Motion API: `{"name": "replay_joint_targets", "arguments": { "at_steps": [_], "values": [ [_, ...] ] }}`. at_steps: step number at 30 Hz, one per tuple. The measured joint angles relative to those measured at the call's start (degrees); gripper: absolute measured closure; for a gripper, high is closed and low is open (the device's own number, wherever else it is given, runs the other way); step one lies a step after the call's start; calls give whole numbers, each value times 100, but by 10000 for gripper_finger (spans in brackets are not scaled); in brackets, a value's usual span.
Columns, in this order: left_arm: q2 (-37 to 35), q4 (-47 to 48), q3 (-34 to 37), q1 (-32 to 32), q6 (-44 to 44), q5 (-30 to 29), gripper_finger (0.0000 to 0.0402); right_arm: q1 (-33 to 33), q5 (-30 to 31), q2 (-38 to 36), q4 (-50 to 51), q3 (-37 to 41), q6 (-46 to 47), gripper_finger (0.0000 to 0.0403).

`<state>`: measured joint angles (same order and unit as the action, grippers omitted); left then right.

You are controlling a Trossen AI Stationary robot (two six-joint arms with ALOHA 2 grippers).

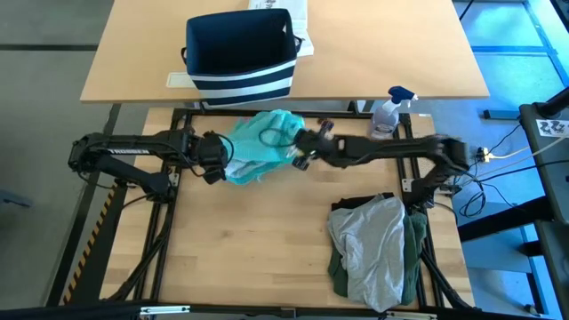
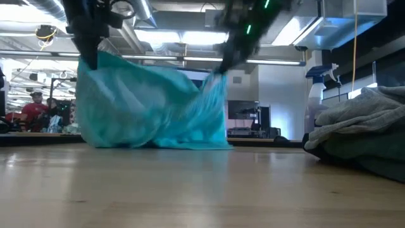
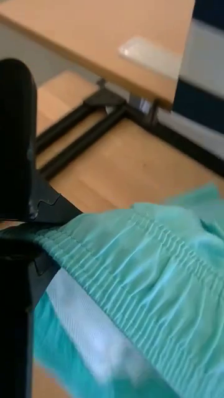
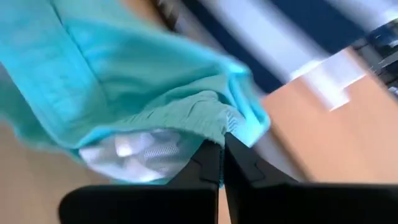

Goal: Fold Laundry from Bin
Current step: Fold the blue shorts

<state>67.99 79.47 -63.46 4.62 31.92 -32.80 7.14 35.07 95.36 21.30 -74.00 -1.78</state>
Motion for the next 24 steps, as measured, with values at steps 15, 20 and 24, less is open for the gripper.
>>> {"name": "replay_joint_targets", "arguments": {
  "at_steps": [15, 20, 24],
  "values": [
    [-167, -184, -378, -65, -668, 80, 335, -4, -253, -741, 1470, -743, 358, 402],
    [-164, -252, -124, -288, -148, 420, 267, -41, -437, -324, 1613, -645, 442, 402],
    [-165, -272, -12, -504, 723, 662, 220, -42, -520, -120, 1615, -647, 436, 402]
  ]
}}
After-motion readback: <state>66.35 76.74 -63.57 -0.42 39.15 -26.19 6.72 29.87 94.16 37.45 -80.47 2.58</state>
